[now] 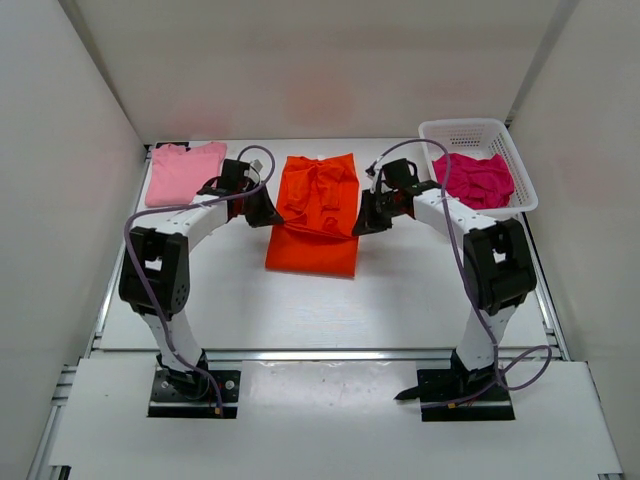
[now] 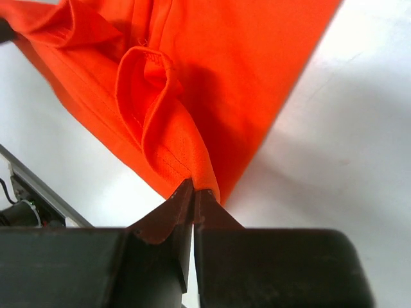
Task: Fold and stack the t-shirts
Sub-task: Fold the folded rectangular tshirt in 1/3 of the way
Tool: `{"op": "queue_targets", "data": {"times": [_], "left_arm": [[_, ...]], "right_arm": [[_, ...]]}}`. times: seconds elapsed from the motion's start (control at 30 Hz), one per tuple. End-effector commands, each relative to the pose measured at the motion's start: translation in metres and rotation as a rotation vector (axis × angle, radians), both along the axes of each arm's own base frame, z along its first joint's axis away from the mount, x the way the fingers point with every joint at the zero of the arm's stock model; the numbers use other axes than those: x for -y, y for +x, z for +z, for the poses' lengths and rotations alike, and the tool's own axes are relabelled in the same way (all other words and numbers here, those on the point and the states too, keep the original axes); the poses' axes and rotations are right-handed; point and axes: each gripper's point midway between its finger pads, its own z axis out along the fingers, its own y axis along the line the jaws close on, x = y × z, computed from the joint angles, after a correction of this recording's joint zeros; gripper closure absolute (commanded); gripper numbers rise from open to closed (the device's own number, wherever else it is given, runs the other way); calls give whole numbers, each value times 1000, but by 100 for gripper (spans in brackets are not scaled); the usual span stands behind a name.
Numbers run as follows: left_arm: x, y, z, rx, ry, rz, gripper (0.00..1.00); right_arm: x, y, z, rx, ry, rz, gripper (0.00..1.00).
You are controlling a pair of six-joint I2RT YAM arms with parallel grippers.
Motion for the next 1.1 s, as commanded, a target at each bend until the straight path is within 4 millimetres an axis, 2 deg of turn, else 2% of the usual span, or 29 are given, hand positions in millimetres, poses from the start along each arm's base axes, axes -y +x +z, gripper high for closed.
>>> {"op": "queue_targets", "data": {"times": [0.0,0.07,0.13,0.23,0.27,0.3,0.33,0.37,0.4,0.43,0.5,0.53,0.6,0.67,0.7,0.73,0.77,0.8,0.83,0.87,0.9,0.93,0.97,1.0,1.03,1.07], "left_arm": [[6,21,30,79,-55,-22,100],[14,29,33,82,-76,-28,100],[19,41,39,100,-81,-30,100],[18,58,35,103,-92,-1,100],[16,61,31,97,-96,10,98],[13,67,26,96,-99,26,95],[12,77,27,111,-112,38,74],[10,80,23,101,-126,43,58],[3,88,25,106,-149,69,51],[3,92,25,118,-167,72,49],[-3,100,34,137,-210,112,42],[-9,105,38,157,-220,128,42],[-17,107,47,175,-252,152,41],[-19,98,54,184,-257,143,38],[-20,94,54,184,-249,146,37],[-24,85,53,176,-236,154,37],[-27,72,50,172,-220,153,37],[-31,64,58,196,-202,161,37],[-36,49,39,165,-164,170,37],[-38,30,31,148,-153,176,38],[-39,21,34,175,-122,174,39],[-45,4,10,129,-79,187,39],[-46,-14,-1,109,-53,175,39],[-45,-20,0,114,-43,170,40],[-43,-35,-14,82,-15,154,39],[-44,-42,-20,76,5,154,39]], "right_arm": [[-5,27,26,80,32,22,100],[-6,36,23,71,22,28,100],[-7,54,33,100,23,30,100],[-9,72,29,95,12,29,100],[-7,79,21,91,2,27,100],[-7,86,23,108,-2,33,100],[-7,93,16,94,-11,26,96],[-5,101,13,99,-18,14,81],[-5,106,11,106,-33,3,70],[-4,113,13,121,-38,-12,61],[3,124,24,160,-55,-63,50],[0,123,25,162,-57,-73,47],[9,126,43,199,-50,-113,46],[14,115,41,189,-51,-130,45],[17,113,52,213,-44,-147,45],[22,99,36,163,-66,-165,45],[24,86,32,157,-66,-172,45],[33,74,29,153,-61,-197,45],[38,68,24,131,-56,-235,45],[41,52,21,119,-33,-249,45],[44,37,17,119,-7,-245,45],[42,31,17,109,21,-262,45],[41,12,9,81,37,-263,43],[41,-1,4,74,51,-262,43],[38,-5,8,89,71,-265,43],[39,-18,-4,51,71,-272,43]]}}
